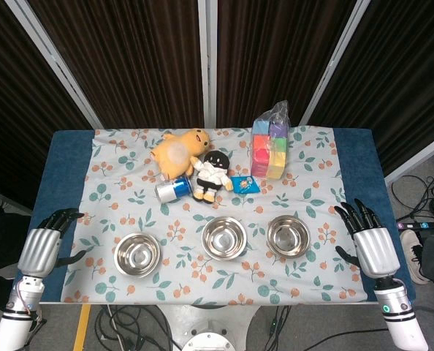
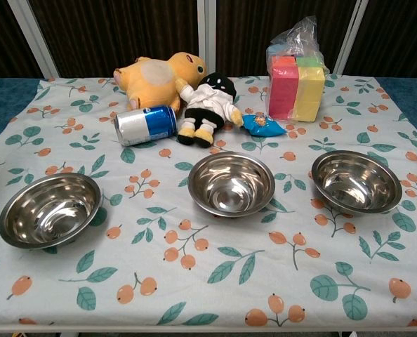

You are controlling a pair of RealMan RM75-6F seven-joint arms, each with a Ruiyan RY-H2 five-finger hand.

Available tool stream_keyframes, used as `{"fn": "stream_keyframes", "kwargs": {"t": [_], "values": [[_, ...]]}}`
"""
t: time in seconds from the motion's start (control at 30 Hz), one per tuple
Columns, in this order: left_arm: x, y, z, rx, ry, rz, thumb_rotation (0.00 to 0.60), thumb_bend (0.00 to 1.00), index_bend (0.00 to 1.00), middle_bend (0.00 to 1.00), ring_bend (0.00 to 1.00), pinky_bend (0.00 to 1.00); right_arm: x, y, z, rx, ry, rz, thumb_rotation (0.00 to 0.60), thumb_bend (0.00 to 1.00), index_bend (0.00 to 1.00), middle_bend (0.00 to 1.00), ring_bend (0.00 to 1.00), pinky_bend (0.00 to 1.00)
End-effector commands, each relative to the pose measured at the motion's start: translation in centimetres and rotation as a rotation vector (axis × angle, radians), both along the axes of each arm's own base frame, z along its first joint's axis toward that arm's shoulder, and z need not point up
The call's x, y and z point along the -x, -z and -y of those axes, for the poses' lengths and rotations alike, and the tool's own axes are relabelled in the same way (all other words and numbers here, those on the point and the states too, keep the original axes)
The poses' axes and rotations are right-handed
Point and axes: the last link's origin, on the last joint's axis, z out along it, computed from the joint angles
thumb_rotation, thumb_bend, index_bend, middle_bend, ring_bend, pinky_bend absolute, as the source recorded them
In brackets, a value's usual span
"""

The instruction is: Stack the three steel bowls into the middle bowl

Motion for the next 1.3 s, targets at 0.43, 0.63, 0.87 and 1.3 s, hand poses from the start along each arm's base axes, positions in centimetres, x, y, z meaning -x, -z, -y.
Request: {"fn": "stream_keyframes", "kwargs": {"t": [0.43, 0.63, 0.87, 1.3], "values": [[-0.6, -0.3, -0.5, 0.003, 0.017, -0.005, 0.6, 0.11, 0.29, 0.3, 0.21, 0.34, -0.2, 0.7, -0.1, -0.046, 0.01, -0.019, 0.6, 0.08, 0.23, 0.26, 0.26, 0.32], [-0.6, -0.3, -0.2, 0.007, 0.018, -0.001, 0.6, 0.11, 0.29, 0.3, 0.21, 0.34, -0.4, 2.5, -1.0, -0.149, 0.002, -0.12, 0.6, 0.08, 0.45, 0.43, 0.57, 0.6], [-0.5, -0.3, -0.2, 0.002, 0.024, 0.006, 0.6, 0.11, 0.29, 0.3, 0.21, 0.34, -0.8, 5.7, -0.9, -0.244, -0.006, -0.206, 0.6, 0.09, 0.47, 0.44, 0.64, 0.65], [0.1, -0.7, -0.3, -0.007, 0.026, 0.007, 0.6, 0.11, 0.29, 0.3, 0.21, 0.34, -2.3, 8.7, 0.6, -0.264, -0.062, -0.256, 0.6, 0.1, 0.47, 0.44, 0.65, 0.66]]}}
